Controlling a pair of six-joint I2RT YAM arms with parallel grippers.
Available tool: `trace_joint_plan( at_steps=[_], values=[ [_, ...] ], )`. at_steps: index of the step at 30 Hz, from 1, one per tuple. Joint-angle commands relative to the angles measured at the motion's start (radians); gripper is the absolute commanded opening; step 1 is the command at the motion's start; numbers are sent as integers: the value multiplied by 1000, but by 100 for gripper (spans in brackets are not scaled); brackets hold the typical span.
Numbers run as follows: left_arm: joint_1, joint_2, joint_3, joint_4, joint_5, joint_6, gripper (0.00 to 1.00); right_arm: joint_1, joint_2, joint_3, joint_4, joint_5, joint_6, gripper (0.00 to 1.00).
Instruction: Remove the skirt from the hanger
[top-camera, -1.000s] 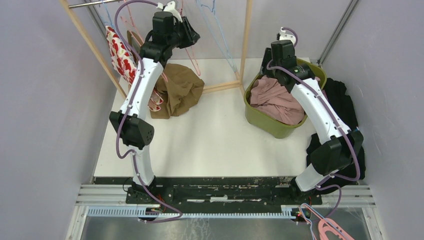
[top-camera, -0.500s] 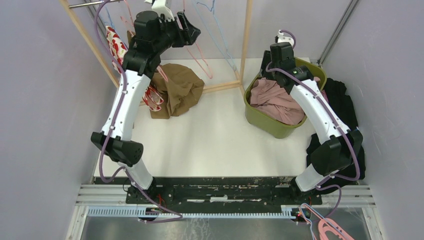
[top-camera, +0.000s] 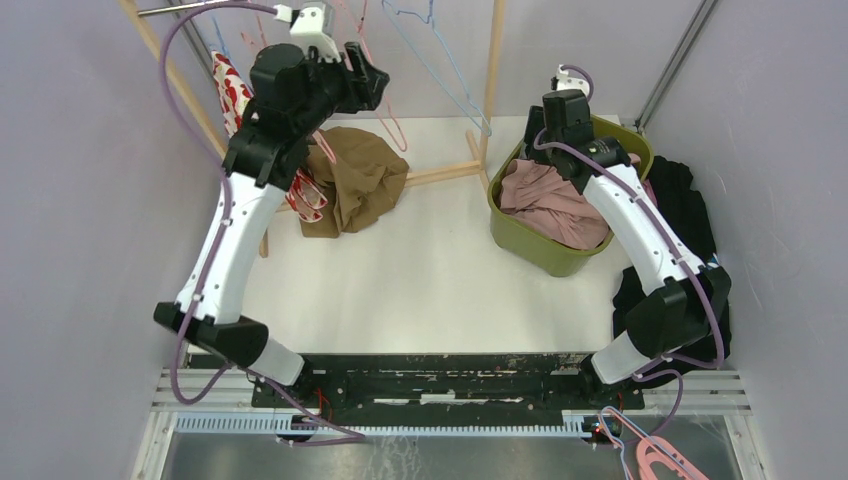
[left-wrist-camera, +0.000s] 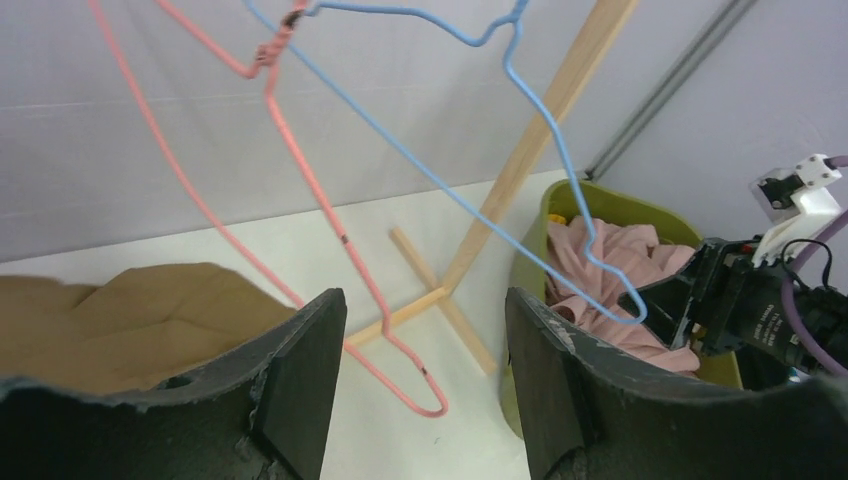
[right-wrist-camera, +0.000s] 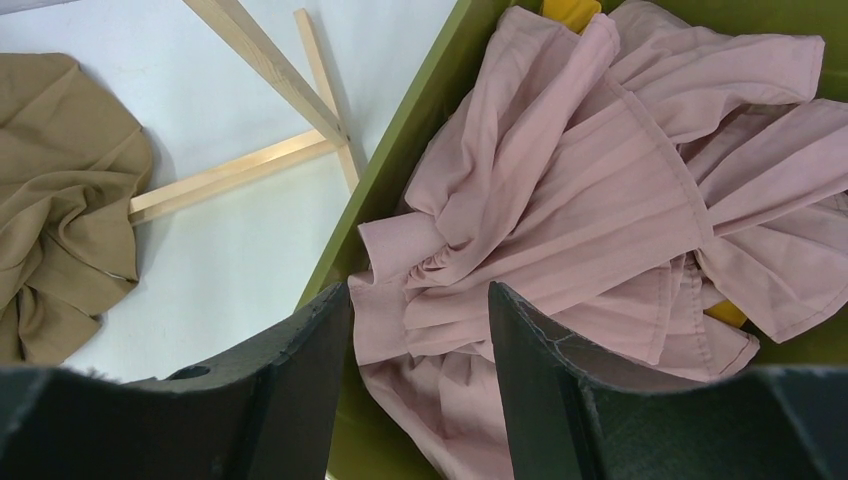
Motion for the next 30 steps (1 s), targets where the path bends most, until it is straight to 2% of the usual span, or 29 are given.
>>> trace_joint_plan(
  at_steps=[1,4,9,21,30],
  values=[
    [0,-175,-70,67,-203,80,65,3,-37,-1,49,-5,-12,59],
    [1,-251,-142,105,-339,97,65,2,-30,0,52,-15,-5,59],
    [4,-238,-145,58,-510,85,65,6,-19,12,54,-39,5,59],
    [8,-121,-126,119,-702,72,61,15,-28,16,66,-75,-14,59],
    [18,-89,-179,159,-777,110,62,14,-10,10,70,-76,-17,59]
  ],
)
